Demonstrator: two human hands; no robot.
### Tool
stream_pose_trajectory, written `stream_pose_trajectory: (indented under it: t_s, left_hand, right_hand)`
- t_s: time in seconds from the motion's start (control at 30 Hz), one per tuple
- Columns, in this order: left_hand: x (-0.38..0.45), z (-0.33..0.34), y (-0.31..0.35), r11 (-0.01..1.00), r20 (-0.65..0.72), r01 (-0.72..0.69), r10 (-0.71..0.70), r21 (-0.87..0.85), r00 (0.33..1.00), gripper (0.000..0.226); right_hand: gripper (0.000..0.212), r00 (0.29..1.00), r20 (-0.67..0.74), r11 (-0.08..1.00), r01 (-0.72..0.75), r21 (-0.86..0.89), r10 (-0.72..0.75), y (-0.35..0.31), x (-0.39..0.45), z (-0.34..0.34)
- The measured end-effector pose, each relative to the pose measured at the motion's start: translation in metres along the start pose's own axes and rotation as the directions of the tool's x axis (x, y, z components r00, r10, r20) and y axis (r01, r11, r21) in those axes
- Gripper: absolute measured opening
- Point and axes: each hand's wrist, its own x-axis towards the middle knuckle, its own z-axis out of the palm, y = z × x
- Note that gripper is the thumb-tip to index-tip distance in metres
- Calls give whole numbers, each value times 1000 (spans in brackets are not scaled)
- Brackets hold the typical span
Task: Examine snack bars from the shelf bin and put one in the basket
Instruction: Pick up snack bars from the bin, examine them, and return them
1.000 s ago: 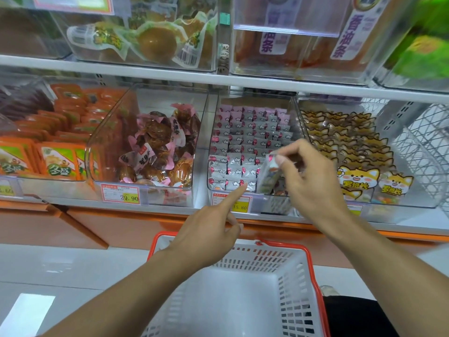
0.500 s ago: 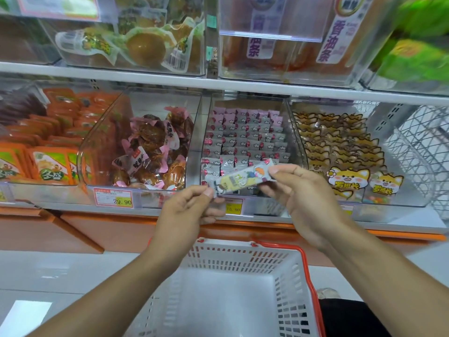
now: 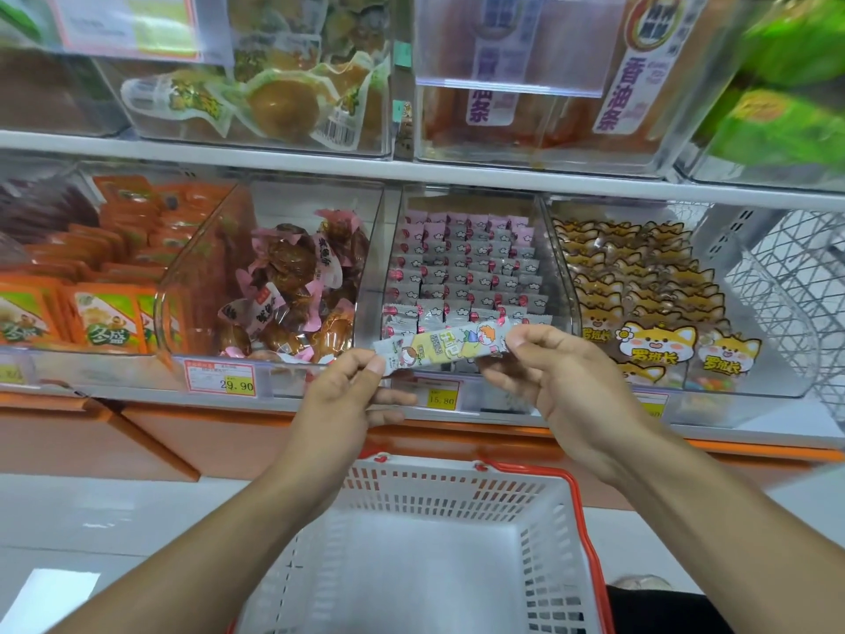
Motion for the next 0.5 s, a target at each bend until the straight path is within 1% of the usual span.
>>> stream_pose_trajectory:
  t_s: [0.03,0.07,0.13,0.2,0.23,0.3,0.33,0.37,0.43,0.47,0.5]
  left_hand:
    - [0,-1,0,1000,5,-4,4,-13,1000,18]
    - [0,-1,0,1000,8,-6,6,-29,1000,18]
    - [0,-2,3,997,24,12,-10,-76,1000,18]
    - [-1,0,4,994,48,41,-36,-103,998,19]
    - [-2,0,5,993,57,49,-43,-107,997,19]
    - [-4,1,6,995,48,21,-17,-101,999,15]
    - [-6,1,7,997,39,-21,24,-77,999,15]
    - [-8,1,9,996,41,-84,85,-26,996,17]
    - [-14,3,12,971,97,-212,202,109,975,14]
    - [-17,4,13,960,128,-241,224,142,966,19]
    - [-19,6,11,959,132,-243,225,143,965,29]
  right_hand:
    - [8,999,46,999,25,-30,-23,0,-1,-1]
    - [17,993,97,995,67,-73,-60,-1,-2,-2]
    - [33,969,209,958,176,-225,-129,-3,-5,-2]
    - [36,941,297,878,274,-394,-161,-3,-9,1]
    - [37,936,309,851,296,-435,-168,-2,-11,1]
    - [37,944,278,843,292,-453,-178,1,-14,3]
    - [37,950,254,850,280,-445,-180,1,-15,5]
    - [36,956,232,871,265,-414,-180,2,-16,6]
    - [33,962,209,924,235,-303,-176,4,-17,9]
    - [30,962,209,934,230,-273,-175,5,-17,11]
    - [27,961,211,933,235,-272,-180,4,-18,12]
